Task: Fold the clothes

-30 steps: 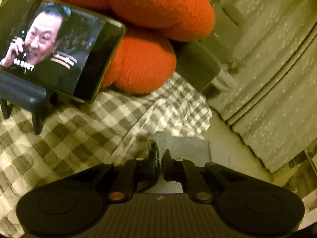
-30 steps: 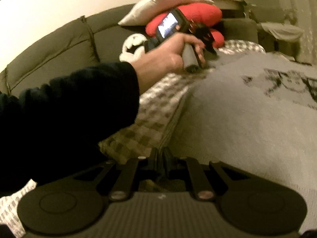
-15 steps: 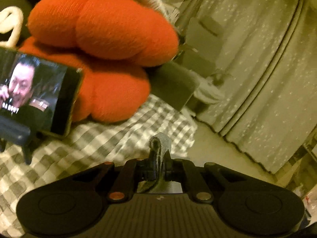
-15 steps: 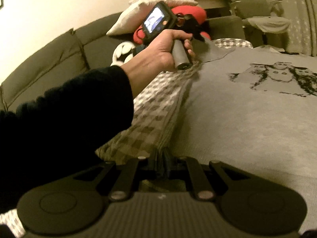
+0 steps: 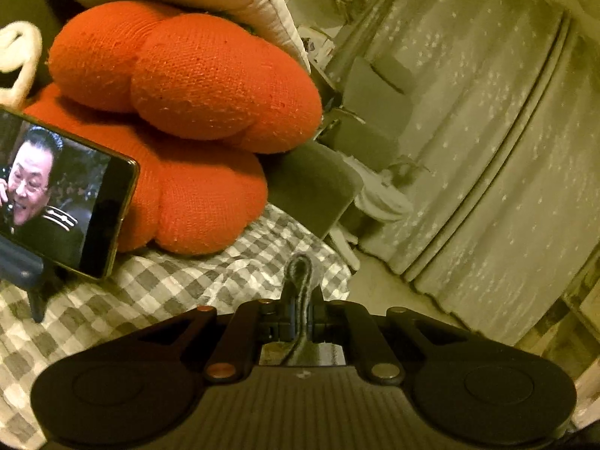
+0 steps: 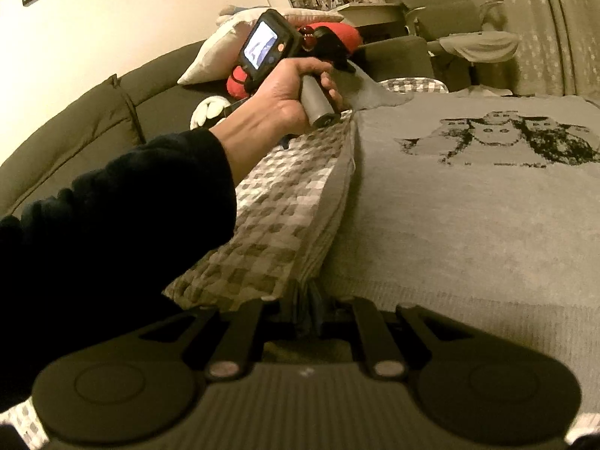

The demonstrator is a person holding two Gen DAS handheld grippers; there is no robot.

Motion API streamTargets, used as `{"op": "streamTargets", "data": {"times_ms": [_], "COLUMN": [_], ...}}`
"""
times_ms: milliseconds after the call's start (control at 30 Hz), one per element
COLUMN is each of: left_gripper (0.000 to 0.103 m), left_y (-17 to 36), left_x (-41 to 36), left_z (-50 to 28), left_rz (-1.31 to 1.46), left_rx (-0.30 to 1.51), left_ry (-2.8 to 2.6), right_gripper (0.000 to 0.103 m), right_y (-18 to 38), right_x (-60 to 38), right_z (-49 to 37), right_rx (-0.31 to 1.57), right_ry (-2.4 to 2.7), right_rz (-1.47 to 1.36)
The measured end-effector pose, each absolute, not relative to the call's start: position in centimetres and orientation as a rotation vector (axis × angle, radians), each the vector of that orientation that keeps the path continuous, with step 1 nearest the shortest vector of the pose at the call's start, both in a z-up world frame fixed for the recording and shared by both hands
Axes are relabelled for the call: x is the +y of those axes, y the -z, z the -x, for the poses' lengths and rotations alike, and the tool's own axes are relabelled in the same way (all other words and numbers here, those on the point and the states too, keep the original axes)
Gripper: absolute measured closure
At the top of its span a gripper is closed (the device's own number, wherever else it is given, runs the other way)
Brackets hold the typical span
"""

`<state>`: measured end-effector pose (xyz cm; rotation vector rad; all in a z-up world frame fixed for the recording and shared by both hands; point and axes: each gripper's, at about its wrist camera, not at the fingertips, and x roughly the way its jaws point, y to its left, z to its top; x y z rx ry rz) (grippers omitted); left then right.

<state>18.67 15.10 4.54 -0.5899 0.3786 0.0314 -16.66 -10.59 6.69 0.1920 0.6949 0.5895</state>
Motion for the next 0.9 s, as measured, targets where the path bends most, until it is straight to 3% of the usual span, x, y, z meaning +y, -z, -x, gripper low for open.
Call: {"op": "streamTargets", "data": {"times_ms": [900], "left_gripper": [0.099], "left_y": [-7.6], "left_x": [2.8], "left_z": [-19.2], "left_rz": [0.208], "left_rx": [0.337], "left_ry": [0.092], "right_gripper": [0.095], "right_y": [-5.4], "right_x": [-13.5], "right_z": [17.9], "right_rx": [0.681], "right_ry": [-0.514], "right_rz": [-0.269]}}
